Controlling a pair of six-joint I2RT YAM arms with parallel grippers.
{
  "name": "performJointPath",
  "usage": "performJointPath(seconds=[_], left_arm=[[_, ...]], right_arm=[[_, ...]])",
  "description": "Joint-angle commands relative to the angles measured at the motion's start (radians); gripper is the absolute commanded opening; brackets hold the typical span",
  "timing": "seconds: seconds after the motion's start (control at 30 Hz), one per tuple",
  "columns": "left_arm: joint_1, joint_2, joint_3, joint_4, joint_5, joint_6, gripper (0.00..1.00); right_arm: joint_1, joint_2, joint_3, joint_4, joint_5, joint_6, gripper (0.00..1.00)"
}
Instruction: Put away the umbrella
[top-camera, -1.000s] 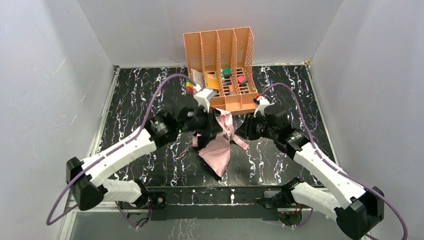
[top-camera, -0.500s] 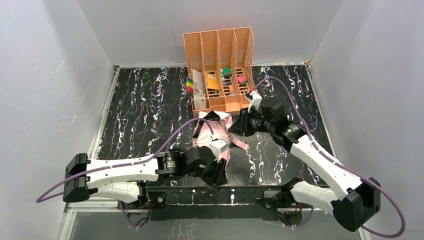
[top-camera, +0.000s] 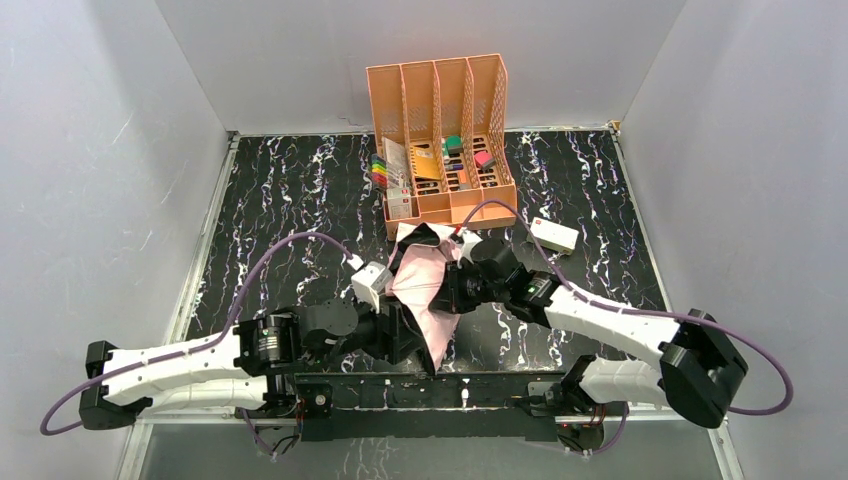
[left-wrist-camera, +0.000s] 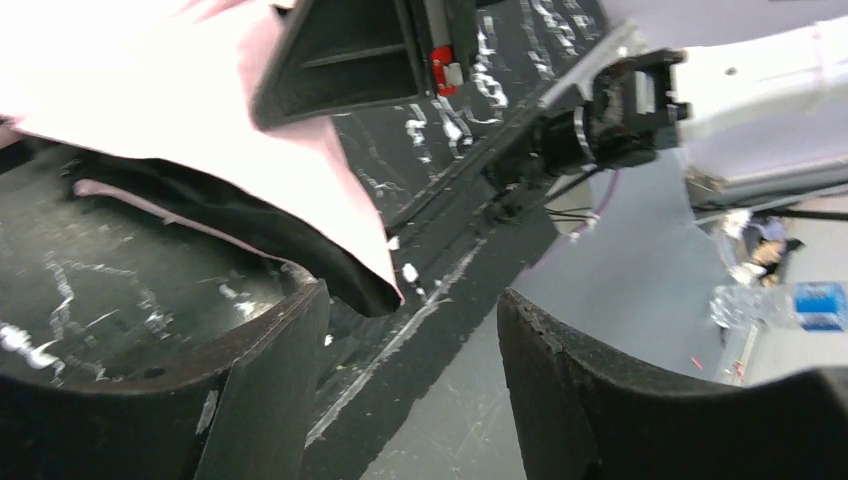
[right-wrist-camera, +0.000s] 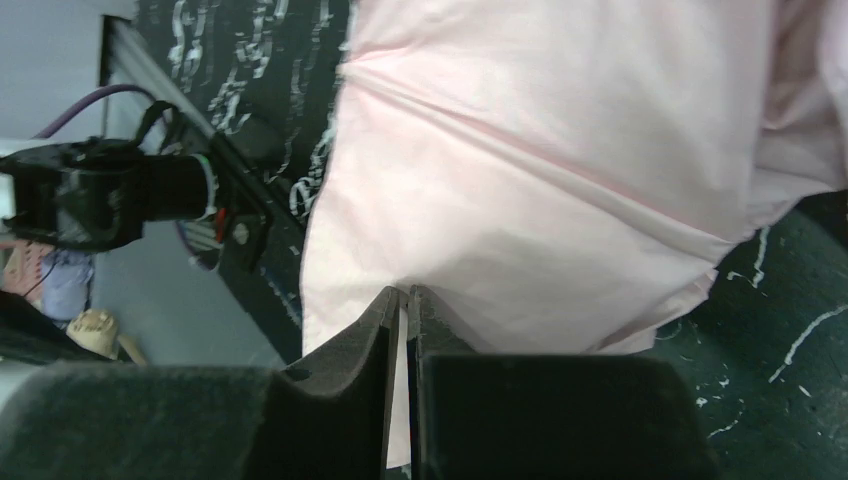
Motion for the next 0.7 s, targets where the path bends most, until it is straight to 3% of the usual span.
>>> performJointPath(seconds=[0.0, 0.13, 0.33, 0.67], left_arm=[[0.002, 0.016, 0.054, -0.126, -0.171, -0.019, 0.62], [0.013, 0.023, 0.086, -0.128, -0.277, -0.015, 0.66], [0.089, 0.066, 0.126, -0.080, -0.259, 0.031, 0.69], [0.500, 0.286, 0.280, 0.035, 0.138, 0.126, 0.75]], right_arm=[[0.019, 0.040, -0.037, 0.084, 0.116, 0.059, 0.15], [0.021, 0.080, -0.134, 0.162, 0.129, 0.064, 0.15], [0.020, 0.147, -0.212, 0.268, 0.178, 0.065, 0.14], [0.020, 0.281, -0.216, 0.366, 0.276, 0.054, 0.08]])
